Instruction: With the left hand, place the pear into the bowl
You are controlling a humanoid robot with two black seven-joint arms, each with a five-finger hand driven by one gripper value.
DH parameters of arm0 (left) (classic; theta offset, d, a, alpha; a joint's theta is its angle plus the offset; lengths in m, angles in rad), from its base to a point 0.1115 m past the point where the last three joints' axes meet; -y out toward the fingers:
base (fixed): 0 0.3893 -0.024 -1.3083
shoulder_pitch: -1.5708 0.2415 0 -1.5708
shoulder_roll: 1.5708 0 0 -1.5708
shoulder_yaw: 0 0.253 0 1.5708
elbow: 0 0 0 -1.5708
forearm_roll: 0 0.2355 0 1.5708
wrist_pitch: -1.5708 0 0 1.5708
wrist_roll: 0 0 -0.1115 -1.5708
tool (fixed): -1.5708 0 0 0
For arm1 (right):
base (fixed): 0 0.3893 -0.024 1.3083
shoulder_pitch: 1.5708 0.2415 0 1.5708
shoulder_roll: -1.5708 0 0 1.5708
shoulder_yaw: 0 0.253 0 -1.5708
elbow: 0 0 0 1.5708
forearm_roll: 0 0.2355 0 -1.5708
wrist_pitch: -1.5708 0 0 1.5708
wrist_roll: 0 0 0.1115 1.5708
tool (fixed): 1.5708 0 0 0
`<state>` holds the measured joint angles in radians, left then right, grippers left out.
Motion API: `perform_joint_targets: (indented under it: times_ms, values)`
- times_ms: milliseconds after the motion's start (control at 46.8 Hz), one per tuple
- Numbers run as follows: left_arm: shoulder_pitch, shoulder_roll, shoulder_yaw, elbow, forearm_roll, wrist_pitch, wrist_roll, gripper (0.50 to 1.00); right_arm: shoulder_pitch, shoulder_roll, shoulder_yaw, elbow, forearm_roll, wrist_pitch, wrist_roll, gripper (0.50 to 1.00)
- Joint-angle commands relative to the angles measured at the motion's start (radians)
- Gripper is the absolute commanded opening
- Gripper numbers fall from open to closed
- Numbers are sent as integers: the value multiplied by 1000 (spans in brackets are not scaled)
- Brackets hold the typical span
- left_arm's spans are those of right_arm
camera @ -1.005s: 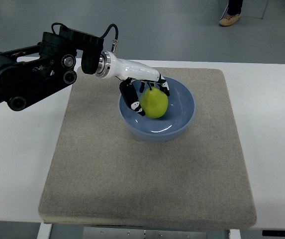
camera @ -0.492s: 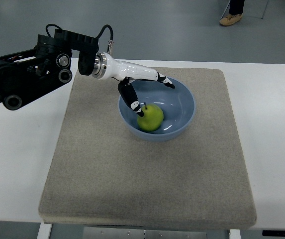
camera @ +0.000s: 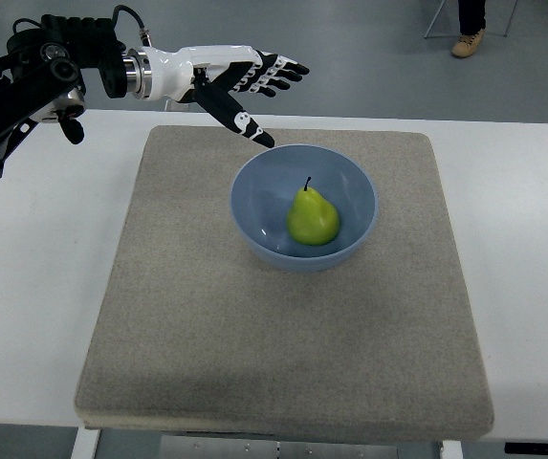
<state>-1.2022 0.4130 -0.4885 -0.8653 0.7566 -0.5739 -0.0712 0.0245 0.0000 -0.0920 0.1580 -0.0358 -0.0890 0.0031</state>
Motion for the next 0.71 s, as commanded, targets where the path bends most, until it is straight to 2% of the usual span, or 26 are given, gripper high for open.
perform_joint_targets:
  times_ms: [0,193,385,684]
  values:
    - [7,6,1,52,-181,0,-2,992,0,0,0,0,-1,0,0,926]
    - [62,1,-1,152,-546,-1,-15,992,0,0,0,0,1,0,0,924]
    - [81,1,-25,226,-654,-7,-16,992,0,0,0,0,-1,0,0,924]
    - [233,3,-131,262,-824,-23,11,994,0,0,0,0,1,0,0,924]
